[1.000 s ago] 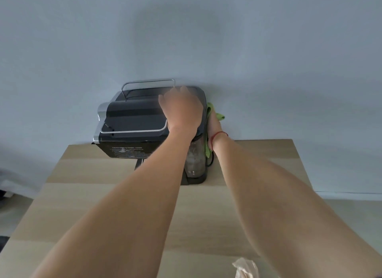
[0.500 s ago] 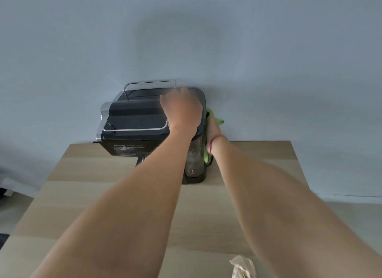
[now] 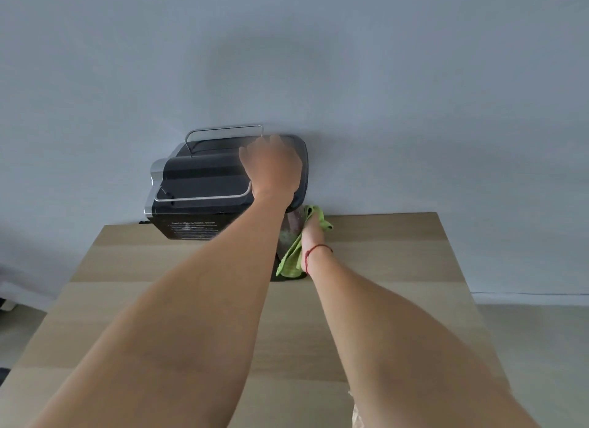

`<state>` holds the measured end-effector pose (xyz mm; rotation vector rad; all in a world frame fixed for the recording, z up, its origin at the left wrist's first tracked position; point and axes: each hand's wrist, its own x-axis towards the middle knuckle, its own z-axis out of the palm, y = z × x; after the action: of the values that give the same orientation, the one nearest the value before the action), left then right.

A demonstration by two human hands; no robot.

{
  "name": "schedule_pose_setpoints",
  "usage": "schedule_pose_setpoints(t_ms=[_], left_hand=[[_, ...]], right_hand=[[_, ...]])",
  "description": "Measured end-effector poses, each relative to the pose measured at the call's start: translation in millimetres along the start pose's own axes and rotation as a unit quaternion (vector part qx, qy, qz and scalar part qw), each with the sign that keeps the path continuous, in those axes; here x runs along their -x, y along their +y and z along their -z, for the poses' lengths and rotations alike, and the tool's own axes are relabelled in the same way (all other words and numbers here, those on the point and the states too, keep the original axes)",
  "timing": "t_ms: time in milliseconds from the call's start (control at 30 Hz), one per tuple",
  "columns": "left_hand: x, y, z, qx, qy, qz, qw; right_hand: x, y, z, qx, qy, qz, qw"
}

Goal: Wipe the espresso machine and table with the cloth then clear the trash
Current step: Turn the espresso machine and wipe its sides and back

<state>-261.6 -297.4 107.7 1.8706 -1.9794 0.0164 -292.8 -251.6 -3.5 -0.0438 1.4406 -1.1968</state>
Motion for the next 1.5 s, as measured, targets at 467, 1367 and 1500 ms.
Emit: schedule_pose_setpoints(t_ms=[467, 1367, 1500], left_hand=[[0.8, 1.7, -0.5, 0.006, 0.001, -0.003, 1.0], [-3.1, -1.9, -8.4, -0.015, 0.03, -0.011, 0.999], [-2.9, 0.2, -6.9, -0.018, 0.025, -0.009, 0.999]], right_hand=[[11.8, -13.3, -8.0, -0.082, -0.01, 0.041, 0.996], [-22.6, -24.7, -0.3, 0.034, -0.022, 0.031, 0.999], [-48.3, -66.1, -13.1, 0.069, -0.07, 0.096, 0.99]])
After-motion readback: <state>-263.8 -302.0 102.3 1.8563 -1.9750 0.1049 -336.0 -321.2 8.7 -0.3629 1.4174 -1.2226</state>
